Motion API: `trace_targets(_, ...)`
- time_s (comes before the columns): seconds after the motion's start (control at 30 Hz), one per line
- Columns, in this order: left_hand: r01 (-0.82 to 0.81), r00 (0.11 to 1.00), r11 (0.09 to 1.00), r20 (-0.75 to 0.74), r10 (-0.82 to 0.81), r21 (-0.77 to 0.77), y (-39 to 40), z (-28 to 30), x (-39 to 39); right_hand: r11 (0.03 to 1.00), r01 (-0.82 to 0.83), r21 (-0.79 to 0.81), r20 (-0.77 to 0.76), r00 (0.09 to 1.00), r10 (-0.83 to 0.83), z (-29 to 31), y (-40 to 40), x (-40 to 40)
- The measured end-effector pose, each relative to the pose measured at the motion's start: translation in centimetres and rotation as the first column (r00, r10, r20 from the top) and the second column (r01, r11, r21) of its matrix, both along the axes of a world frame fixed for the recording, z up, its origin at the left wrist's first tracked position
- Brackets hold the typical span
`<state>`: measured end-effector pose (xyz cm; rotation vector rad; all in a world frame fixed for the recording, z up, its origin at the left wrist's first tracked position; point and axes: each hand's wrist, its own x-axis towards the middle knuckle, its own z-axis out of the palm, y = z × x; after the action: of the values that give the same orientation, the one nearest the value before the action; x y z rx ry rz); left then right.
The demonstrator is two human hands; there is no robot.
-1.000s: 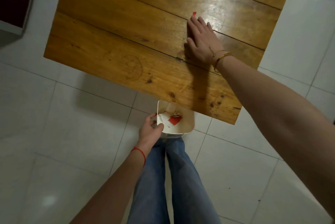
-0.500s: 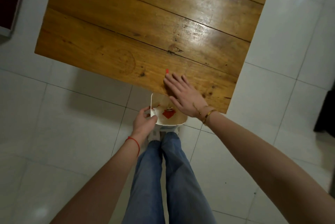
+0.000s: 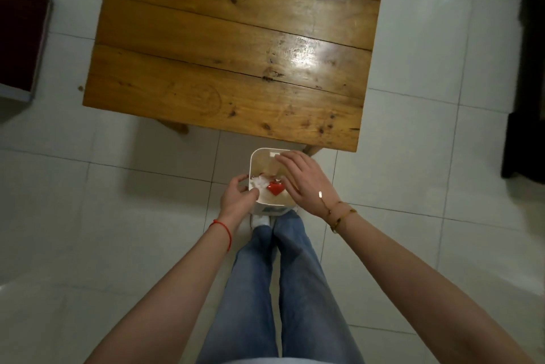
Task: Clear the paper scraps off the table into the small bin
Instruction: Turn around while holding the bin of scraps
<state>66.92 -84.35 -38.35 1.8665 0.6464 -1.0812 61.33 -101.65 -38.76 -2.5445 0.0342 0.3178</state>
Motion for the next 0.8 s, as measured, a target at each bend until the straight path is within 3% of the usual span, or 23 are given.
trace_targets(0.3, 0.178, 0.971, 0.980, 0.176, -0.160, -0.094, -2.0, 10.0, -1.9, 0.947, 0.320, 0.019, 0.135, 0.938, -0.320, 10.5, -0.5, -6.4)
trace_targets(0.53, 0.383, 0.895, 0.920, 0.283, -0.345, -0.089, -6.5, 15.7, -4.0, 0.748, 0.651, 0.128, 0.182, 0.726, -0.664, 16.9, -3.0, -13.5)
trace_targets(0.8, 0.513, 0.842, 0.831, 0.318, -0.437, -0.216, -15.2, 20.0, -7.5, 0.540, 0.823, 0.176, 0.195, 0.508, -0.839, 20.6, -9.4, -20.6)
